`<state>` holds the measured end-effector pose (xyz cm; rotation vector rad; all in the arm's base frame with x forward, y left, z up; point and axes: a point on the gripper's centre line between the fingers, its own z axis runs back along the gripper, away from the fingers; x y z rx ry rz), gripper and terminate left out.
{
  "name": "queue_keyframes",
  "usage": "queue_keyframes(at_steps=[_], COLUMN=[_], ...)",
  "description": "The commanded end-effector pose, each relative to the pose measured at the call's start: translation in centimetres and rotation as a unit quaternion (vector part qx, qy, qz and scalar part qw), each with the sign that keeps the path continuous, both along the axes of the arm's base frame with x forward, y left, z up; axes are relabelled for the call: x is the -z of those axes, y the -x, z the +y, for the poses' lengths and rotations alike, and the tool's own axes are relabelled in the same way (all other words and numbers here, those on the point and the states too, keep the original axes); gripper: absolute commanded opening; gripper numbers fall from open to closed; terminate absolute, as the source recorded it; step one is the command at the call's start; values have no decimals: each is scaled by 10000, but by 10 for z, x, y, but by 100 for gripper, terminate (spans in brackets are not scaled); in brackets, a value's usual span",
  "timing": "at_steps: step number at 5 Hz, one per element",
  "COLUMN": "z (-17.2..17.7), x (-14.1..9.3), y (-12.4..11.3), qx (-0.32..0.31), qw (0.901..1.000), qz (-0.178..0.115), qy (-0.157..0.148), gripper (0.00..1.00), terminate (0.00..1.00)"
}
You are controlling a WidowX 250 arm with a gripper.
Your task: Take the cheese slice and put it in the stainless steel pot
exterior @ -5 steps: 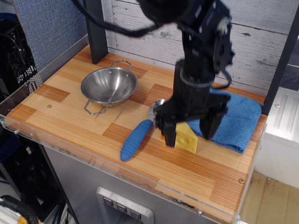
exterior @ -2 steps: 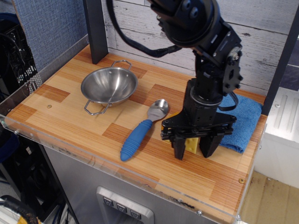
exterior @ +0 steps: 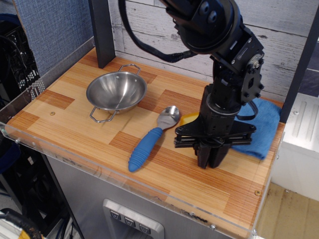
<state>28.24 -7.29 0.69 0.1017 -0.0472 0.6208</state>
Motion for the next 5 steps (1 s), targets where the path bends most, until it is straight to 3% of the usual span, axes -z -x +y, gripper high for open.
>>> queue_keyframes(at_steps=[1, 3, 4, 5], z=[3, 21, 48, 87], x=[-23, -44, -66, -72], y=[-4, -13, -27, -45], qx=[-32, -70, 680, 1890], qw=[9991, 9978, 9953, 9779], qz=[-411, -628, -584, -463], qy=[120, 212, 362, 767], gripper=[0, 0, 0, 0], terminate=[0, 0, 0, 0])
